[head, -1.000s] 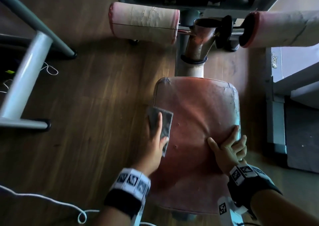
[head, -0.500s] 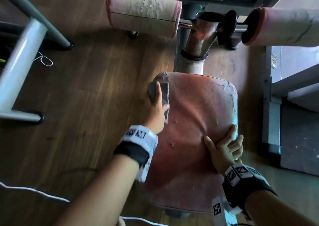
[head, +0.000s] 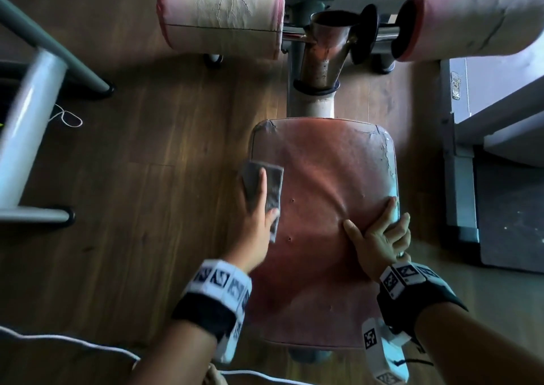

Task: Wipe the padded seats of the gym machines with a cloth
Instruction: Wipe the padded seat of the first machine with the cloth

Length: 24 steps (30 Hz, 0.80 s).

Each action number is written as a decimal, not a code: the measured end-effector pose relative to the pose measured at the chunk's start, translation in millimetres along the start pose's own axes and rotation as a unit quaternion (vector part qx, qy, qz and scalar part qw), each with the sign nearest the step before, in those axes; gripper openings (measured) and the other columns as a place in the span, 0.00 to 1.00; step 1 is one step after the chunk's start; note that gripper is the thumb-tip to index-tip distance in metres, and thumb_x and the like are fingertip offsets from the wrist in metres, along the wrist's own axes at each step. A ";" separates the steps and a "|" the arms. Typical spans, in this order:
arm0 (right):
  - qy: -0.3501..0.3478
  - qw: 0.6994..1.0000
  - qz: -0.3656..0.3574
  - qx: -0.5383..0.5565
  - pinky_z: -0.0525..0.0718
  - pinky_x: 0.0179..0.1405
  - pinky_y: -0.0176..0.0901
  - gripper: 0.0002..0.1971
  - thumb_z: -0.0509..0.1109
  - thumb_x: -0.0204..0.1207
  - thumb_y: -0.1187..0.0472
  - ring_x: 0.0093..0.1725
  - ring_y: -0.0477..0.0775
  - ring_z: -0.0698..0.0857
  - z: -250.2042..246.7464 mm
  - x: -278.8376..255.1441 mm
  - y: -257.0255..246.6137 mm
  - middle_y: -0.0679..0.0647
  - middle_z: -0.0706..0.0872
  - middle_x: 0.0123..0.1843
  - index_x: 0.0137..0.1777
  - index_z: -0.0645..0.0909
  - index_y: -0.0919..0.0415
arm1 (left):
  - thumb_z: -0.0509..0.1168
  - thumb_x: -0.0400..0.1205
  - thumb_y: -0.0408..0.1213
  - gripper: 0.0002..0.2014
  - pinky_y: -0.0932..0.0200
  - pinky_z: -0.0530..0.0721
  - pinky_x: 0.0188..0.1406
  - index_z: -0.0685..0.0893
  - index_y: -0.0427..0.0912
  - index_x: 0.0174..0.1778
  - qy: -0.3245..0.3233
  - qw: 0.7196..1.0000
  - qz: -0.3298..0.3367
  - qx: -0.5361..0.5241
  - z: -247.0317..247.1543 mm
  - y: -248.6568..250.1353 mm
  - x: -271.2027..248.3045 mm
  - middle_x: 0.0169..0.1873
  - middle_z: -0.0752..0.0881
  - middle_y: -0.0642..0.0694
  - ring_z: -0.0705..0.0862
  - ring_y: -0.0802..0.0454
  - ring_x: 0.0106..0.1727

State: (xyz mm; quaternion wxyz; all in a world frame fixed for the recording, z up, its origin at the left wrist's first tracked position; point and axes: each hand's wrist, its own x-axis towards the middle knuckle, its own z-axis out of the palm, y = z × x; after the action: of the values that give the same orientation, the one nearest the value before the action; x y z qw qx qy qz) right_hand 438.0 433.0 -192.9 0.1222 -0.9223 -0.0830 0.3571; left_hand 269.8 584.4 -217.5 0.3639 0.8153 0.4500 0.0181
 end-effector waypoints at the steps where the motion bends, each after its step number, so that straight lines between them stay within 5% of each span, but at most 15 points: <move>1: -0.003 1.000 0.001 0.001 0.46 0.79 0.70 0.51 0.60 0.73 0.29 0.83 0.64 0.38 -0.2 -0.3 -0.1 0.58 0.30 0.83 0.80 0.25 0.41 | 0.56 0.84 0.53 0.39 0.35 0.55 0.82 0.36 0.66 0.82 0.024 0.998 0.009 0.055 1.2 -0.4 -22.7 0.84 0.46 0.33 0.55 0.33 0.83; 3: -0.002 1.000 0.001 0.001 0.46 0.79 0.70 0.51 0.60 0.73 0.30 0.83 0.64 0.37 -0.9 -0.8 -0.2 0.58 0.29 0.83 0.80 0.24 0.41 | 0.59 0.83 0.54 0.40 0.43 0.43 0.83 0.42 0.55 0.85 0.064 0.987 0.018 0.145 0.8 3.8 -60.9 0.83 0.52 0.30 0.55 0.34 0.83; 6: -0.006 1.000 0.003 -0.001 0.46 0.79 0.70 0.51 0.60 0.74 0.30 0.84 0.64 0.37 -0.4 -0.7 -0.9 0.57 0.29 0.83 0.79 0.24 0.40 | 0.61 0.82 0.55 0.41 0.42 0.46 0.82 0.47 0.49 0.86 0.062 0.975 0.010 0.214 -0.3 6.7 -78.2 0.82 0.56 0.30 0.58 0.33 0.82; 9: 0.001 1.000 0.003 -0.002 0.46 0.79 0.70 0.51 0.61 0.74 0.30 0.84 0.64 0.38 -0.6 -1.4 -1.3 0.58 0.30 0.83 0.80 0.25 0.41 | 0.64 0.81 0.52 0.41 0.51 0.38 0.79 0.52 0.46 0.86 0.055 0.975 0.008 0.216 -6.5 10.3 -59.4 0.80 0.60 0.28 0.62 0.31 0.80; 11: 0.003 1.000 0.002 0.000 0.46 0.80 0.69 0.51 0.61 0.74 0.31 0.83 0.63 0.37 -0.2 -1.6 -1.2 0.58 0.29 0.83 0.80 0.25 0.41 | 0.63 0.82 0.50 0.40 0.52 0.37 0.80 0.50 0.49 0.86 0.044 0.984 0.000 0.174 -9.8 10.7 -38.4 0.81 0.57 0.29 0.59 0.32 0.81; 16: 0.005 1.000 -0.003 0.002 0.45 0.79 0.70 0.51 0.60 0.73 0.30 0.83 0.63 0.36 0.6 0.9 0.4 0.58 0.29 0.83 0.80 0.24 0.41 | 0.59 0.86 0.46 0.37 0.37 0.61 0.80 0.43 0.63 0.84 0.020 1.000 -0.011 0.006 -14.2 16.4 35.8 0.82 0.50 0.37 0.56 0.35 0.82; 20: 0.019 1.000 -0.007 0.004 0.46 0.78 0.71 0.51 0.60 0.73 0.29 0.83 0.64 0.37 3.2 1.3 1.6 0.58 0.30 0.84 0.80 0.25 0.41 | 0.54 0.88 0.48 0.32 0.33 0.55 0.80 0.43 0.65 0.83 0.000 1.000 0.004 0.019 -14.8 28.5 67.1 0.83 0.31 0.43 0.44 0.33 0.84; 24: 0.023 1.000 -0.018 0.009 0.46 0.78 0.72 0.51 0.60 0.73 0.28 0.83 0.65 0.37 2.6 2.0 3.6 0.59 0.30 0.84 0.81 0.26 0.42 | 0.41 0.84 0.61 0.31 0.31 0.50 0.79 0.39 0.66 0.82 0.021 0.992 0.025 0.126 -2.5 28.0 57.2 0.82 0.28 0.46 0.43 0.30 0.83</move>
State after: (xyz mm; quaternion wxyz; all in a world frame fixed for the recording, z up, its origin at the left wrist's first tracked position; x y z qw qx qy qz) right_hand 437.9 430.4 -197.0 0.1392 -0.9274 -0.0936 0.3344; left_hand 323.1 619.4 -215.7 0.2483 0.8651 0.4357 -0.0129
